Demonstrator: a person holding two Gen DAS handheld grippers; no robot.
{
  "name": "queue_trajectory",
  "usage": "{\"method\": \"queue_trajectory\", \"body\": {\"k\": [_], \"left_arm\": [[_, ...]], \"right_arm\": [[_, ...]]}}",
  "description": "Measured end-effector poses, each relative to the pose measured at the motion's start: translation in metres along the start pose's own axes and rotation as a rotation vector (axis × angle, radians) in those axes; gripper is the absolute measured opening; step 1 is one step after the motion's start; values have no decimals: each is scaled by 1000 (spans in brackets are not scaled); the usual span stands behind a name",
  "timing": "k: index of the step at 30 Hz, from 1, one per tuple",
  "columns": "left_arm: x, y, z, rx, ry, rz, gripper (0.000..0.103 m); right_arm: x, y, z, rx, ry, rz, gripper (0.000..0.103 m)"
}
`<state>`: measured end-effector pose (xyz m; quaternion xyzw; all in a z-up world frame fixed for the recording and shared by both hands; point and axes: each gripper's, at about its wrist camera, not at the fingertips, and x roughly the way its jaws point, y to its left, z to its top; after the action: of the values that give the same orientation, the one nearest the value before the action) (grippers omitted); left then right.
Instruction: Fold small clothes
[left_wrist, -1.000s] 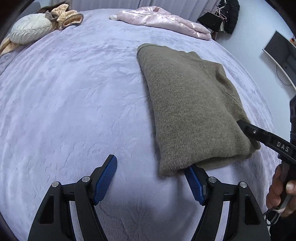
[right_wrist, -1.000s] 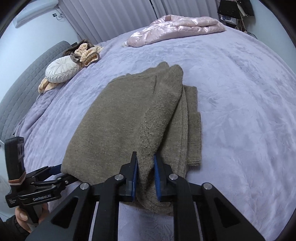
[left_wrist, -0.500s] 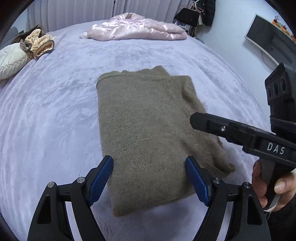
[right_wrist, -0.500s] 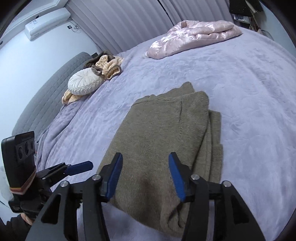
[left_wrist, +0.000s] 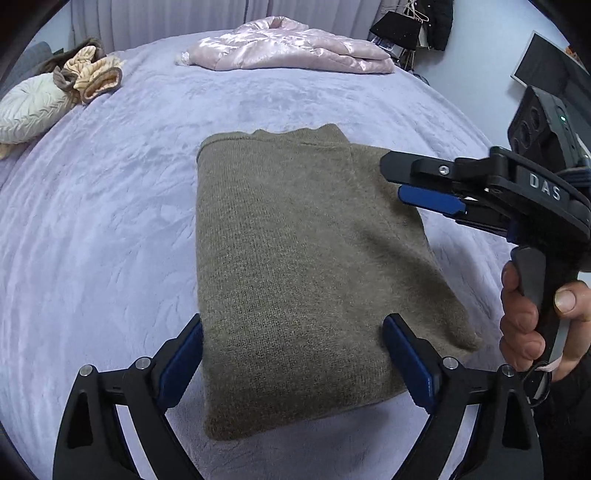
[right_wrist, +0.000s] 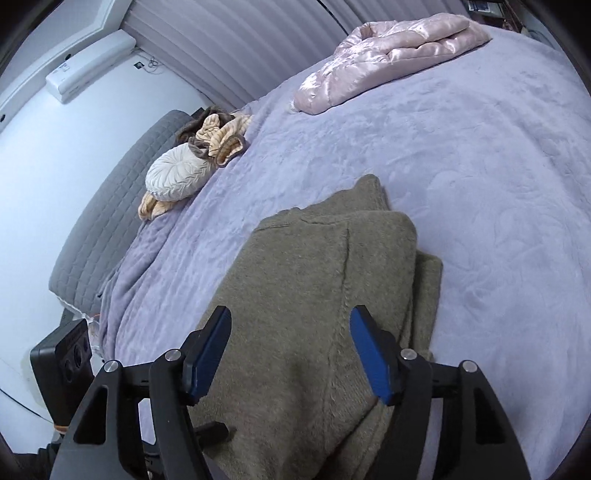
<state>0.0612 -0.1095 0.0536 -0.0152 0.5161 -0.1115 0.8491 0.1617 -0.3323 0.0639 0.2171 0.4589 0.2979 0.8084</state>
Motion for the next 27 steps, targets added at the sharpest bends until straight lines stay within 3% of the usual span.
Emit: {"method": "queue_trajectory", "body": {"k": [4,9,14,20,23,27], "left_arm": [[10,3,-1,3,31,34,93],[14,7,-6,9,48,27,93],[11,8,-9,36,39,41,93],[6,16,-13,17,46,24,93],[0,21,-15,20,40,19,93],[-5,30,-18,23,39,16,93]], "right_arm": [[27,-23,15,31,51,-56,70],[28,-41,27,89,-10,-50,70],[3,-27,24,92,-62,-101,70],[-18,18,-19,-12,11,51,75],[-13,17,-47,-18,101,-19,78],[-30,3,-77,11,77,-46,78]]}}
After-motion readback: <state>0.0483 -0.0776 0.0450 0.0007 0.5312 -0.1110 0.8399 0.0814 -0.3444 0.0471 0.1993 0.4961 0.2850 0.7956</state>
